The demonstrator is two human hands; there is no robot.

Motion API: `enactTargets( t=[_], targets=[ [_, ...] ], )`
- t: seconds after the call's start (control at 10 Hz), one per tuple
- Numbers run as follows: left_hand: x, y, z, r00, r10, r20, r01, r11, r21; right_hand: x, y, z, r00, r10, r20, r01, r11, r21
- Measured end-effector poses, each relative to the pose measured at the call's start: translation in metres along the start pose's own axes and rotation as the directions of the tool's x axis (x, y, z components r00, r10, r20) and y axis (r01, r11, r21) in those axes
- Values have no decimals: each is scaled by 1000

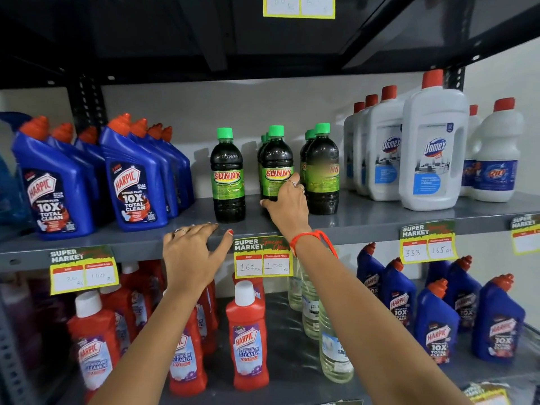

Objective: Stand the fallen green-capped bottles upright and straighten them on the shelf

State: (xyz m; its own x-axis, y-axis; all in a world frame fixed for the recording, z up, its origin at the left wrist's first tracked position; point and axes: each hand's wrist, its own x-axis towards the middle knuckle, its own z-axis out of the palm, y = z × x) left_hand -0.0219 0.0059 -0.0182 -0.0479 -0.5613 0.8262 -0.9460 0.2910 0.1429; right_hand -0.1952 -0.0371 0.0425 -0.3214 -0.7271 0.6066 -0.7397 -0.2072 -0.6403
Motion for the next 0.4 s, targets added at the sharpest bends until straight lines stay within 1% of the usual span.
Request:
enactTargets(
  t=[0.1,0.2,0.3,0.4],
  targets=[
    [-1,-1,-1,1000,0,7,0,1000,1,0,-1,-2,1000,8,5,-8,1000,-15],
    [1,-1,-2,999,-4,36,4,1000,10,-5,-3,-10,999,22,44,-23,1000,14],
    [3,-3,-4,999,-16,44,17,1000,-23,-9,1,-32,1000,-10,-28,14,989,147],
    [9,0,-13,993,-116,-1,114,975,-191,-19,9,-75,965,51,-257,75,887,456]
  ],
)
